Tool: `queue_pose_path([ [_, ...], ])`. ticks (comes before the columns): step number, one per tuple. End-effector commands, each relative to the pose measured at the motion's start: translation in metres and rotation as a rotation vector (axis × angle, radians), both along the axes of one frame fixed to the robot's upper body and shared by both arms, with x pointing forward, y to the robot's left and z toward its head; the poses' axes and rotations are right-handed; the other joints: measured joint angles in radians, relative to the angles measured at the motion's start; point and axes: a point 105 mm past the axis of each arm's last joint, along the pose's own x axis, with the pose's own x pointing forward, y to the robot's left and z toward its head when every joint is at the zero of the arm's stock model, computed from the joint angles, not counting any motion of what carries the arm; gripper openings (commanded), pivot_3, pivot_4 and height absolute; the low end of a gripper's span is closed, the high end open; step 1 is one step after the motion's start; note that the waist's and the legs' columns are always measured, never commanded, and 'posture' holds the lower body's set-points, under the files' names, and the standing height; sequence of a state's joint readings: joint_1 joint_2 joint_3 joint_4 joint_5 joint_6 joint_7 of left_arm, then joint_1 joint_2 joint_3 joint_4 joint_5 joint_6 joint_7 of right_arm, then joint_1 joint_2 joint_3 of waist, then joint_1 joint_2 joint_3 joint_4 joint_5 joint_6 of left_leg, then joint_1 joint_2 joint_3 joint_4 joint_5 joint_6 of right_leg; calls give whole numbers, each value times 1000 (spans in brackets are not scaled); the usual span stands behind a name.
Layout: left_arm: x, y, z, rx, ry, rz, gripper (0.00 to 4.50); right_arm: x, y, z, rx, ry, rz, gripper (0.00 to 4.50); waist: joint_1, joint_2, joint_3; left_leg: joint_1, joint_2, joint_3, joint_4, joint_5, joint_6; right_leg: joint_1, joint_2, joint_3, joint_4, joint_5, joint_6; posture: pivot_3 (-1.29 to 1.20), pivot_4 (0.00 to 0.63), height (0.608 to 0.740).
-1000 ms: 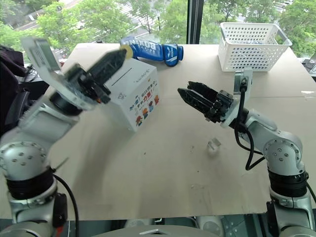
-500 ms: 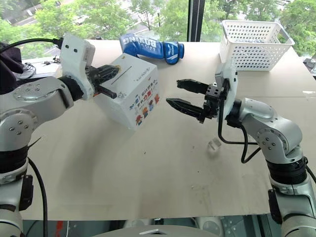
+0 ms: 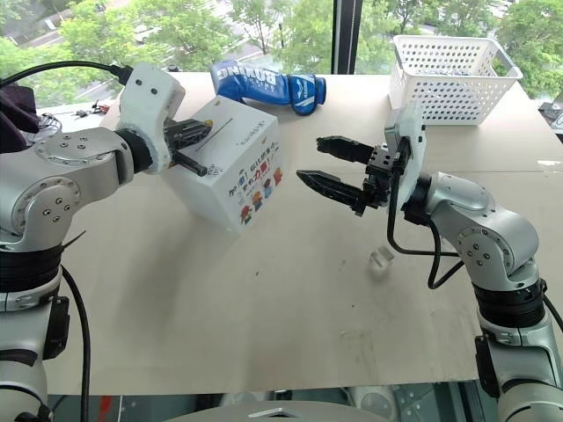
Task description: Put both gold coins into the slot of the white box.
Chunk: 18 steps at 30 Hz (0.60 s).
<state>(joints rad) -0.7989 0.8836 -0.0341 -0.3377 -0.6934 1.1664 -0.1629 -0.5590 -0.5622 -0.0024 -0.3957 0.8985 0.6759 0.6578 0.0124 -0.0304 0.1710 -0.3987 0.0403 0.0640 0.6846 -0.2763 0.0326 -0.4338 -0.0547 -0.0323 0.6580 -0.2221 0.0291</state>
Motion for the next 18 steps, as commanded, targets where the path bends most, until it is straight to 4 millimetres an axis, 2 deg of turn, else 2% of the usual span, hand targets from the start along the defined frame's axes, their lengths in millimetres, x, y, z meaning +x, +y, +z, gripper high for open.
queue_pose_path([
  [1,-2,-5,-19,3,88,-20,0,-7,0,14,13,-71,2,3695,2,0,0,0,0,0,0,0,0,0,0,0,0,0,0,0,150,704],
  [12,-3,-6,-31,-1,143,-12,0,-9,-2,15,15,-76,-5,3695,1,0,0,0,0,0,1,0,0,0,-1,0,1,0,0,0,150,704],
  [18,-1,-3,-30,-46,138,5,0,-9,-2,15,18,-77,-9,3695,1,0,-1,0,0,0,1,0,0,0,-1,0,1,0,0,0,150,704],
])
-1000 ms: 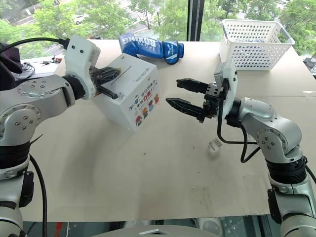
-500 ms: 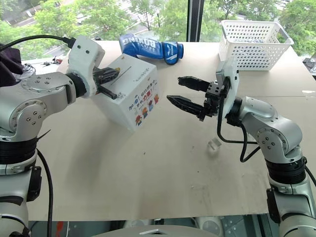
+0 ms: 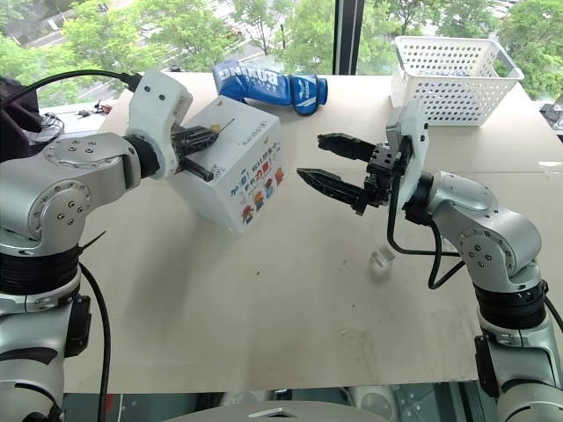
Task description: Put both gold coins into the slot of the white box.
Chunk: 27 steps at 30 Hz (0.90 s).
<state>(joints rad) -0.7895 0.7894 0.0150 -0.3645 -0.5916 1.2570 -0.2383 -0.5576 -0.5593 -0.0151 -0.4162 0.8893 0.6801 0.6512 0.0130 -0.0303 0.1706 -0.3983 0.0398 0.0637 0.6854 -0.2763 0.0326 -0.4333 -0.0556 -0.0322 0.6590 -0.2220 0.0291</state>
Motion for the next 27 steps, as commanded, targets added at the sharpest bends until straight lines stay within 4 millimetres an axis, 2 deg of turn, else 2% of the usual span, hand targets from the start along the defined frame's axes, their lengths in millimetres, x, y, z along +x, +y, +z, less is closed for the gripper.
queue_pose_path([
  [1,1,3,-20,-21,86,16,570,-7,-2,12,19,-56,1,3730,0,0,0,0,0,0,0,0,0,0,0,0,0,0,0,0,150,704],
  [3,4,5,-16,-20,54,36,1126,-6,-2,11,19,-56,-3,3730,1,0,0,0,0,0,0,0,0,0,0,0,1,0,0,0,150,704],
  [4,6,7,-14,-17,34,49,1683,-6,-3,11,18,-56,-6,3730,1,0,0,0,0,0,0,0,0,0,0,0,1,0,0,0,150,704],
  [7,9,5,-3,-17,-37,43,2947,-5,-5,10,16,-56,-18,3730,2,0,0,0,0,0,1,0,0,0,0,0,0,0,0,0,150,704],
  [8,9,1,7,-33,-95,17,3479,-4,-9,9,15,-55,-33,3730,2,0,0,0,0,0,1,0,0,0,-1,0,0,0,0,0,150,704],
  [11,2,-19,36,-108,-253,-113,3479,0,-25,5,-5,-76,-106,3730,7,0,0,-2,-1,-1,1,0,0,0,-1,-1,0,0,0,0,150,704],
  [13,-15,-44,49,-199,-321,-284,3479,7,-43,-3,-27,-71,-184,3730,3,-1,0,-4,-1,-2,2,0,0,0,-2,-2,-2,0,0,0,150,704],
  [14,-29,-59,49,-255,-325,-391,3479,12,-59,-10,-52,-81,-256,3730,4,-1,0,-4,-1,-2,2,0,0,0,-2,-2,-2,0,0,0,150,704],
  [15,-40,-70,45,-287,-309,-478,3479,15,-73,-17,-78,-87,-316,3730,3,-1,0,-5,-1,-2,2,0,0,0,-2,-2,-3,0,0,0,150,704],
  [17,-57,-83,22,-310,-215,-592,3479,19,-100,-33,-119,-72,-423,3730,2,-1,0,-5,-1,-1,1,-2,3,0,-3,-1,-4,0,1,0,150,704],
  [22,-83,-92,-32,-261,-1,-720,3479,20,-160,-71,-239,-18,-616,3730,-4,0,0,-2,-1,1,0,-2,3,0,-3,0,-1,-2,3,0,150,704],
  [25,-89,-94,-57,-230,76,-749,3479,15,-182,-92,-294,22,-668,3730,-1,0,0,0,-1,2,1,-3,5,1,-1,2,0,-2,2,0,150,704],
  [27,-92,-94,-66,-233,97,-761,3479,12,-191,-102,-302,49,-686,3730,-1,0,0,1,-1,2,2,-4,6,1,0,3,0,-2,2,0,150,704],
])
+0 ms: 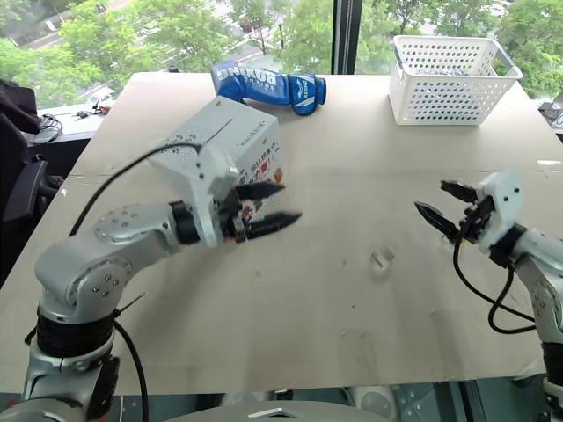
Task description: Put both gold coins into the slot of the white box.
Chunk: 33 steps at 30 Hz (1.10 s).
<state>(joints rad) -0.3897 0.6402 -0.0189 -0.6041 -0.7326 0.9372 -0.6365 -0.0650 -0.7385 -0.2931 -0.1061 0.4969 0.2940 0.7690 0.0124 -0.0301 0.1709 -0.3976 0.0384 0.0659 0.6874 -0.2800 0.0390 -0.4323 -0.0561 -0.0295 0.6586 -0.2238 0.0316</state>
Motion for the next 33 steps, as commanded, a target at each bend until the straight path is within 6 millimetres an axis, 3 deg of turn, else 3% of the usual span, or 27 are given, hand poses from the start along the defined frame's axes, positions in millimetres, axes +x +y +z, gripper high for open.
queue_pose_path([
  [1,-10,-7,-4,-1,-29,-65,3479,-5,-19,0,-21,-24,-42,3730,-1,0,0,0,0,1,0,0,0,0,0,1,0,0,0,0,150,704],
  [12,-19,-17,-13,-38,-6,-110,3479,-15,-51,-27,111,84,-170,3730,1,1,-1,1,0,2,1,0,1,0,1,2,1,0,0,0,150,704],
  [18,-19,-18,-14,-37,-3,-119,3479,-22,-51,-41,107,142,-158,3730,1,1,-1,1,0,2,1,0,1,0,1,3,1,0,0,0,150,704],
  [26,-20,-18,-15,-29,4,-130,3479,-24,-50,-44,113,150,-160,3730,1,2,-1,1,0,2,1,0,1,0,1,3,2,0,0,0,150,704],
  [28,-20,-18,-15,-29,4,-131,3521,-24,-50,-44,113,150,-160,2936,1,2,-1,1,0,2,1,0,1,0,1,3,2,0,0,0,150,704],
  [33,-19,-17,-15,-32,3,-123,3521,-24,-51,-45,110,153,-157,454,1,2,-1,1,0,2,1,0,1,0,1,3,2,0,0,0,150,704],
])
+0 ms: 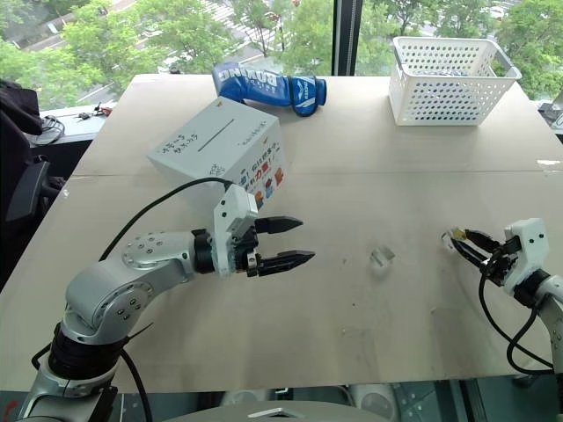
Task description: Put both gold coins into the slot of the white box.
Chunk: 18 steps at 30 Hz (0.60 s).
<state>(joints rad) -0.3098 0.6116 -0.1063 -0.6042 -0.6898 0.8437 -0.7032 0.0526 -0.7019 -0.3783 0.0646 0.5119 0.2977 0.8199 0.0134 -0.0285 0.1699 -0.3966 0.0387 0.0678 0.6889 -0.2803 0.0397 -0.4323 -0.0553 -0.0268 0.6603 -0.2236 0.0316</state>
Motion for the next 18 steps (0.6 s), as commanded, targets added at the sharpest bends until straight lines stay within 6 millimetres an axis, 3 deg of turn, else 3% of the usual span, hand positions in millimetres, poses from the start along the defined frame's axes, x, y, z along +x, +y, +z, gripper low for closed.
queue_pose_path([
  [1,-3,-2,7,-13,-39,-17,3521,-1,-5,8,-9,-30,-6,56,0,0,0,0,0,0,0,0,0,0,0,0,0,0,0,0,150,704],
  [6,-3,-2,7,-21,-39,-12,3521,-1,-4,8,-8,-28,2,56,0,0,0,0,0,0,0,0,0,0,0,0,0,0,0,0,150,704],
  [8,0,-1,9,-27,-55,11,3521,0,-1,15,60,-46,9,56,0,0,0,0,0,0,0,0,0,0,0,0,0,0,0,0,150,704],
  [10,13,6,22,-96,-82,81,3521,-1,5,28,150,-67,37,56,0,0,0,0,0,0,0,0,0,0,0,0,0,0,0,0,150,704],
  [16,31,20,62,-307,-129,159,3521,8,48,76,458,-147,149,56,-2,1,0,1,1,0,1,0,0,0,1,0,2,0,0,0,150,704],
  [18,36,18,81,-440,-122,182,3521,12,78,94,588,-175,228,56,0,0,0,1,1,-1,1,0,0,1,1,0,1,0,0,0,150,704],
])
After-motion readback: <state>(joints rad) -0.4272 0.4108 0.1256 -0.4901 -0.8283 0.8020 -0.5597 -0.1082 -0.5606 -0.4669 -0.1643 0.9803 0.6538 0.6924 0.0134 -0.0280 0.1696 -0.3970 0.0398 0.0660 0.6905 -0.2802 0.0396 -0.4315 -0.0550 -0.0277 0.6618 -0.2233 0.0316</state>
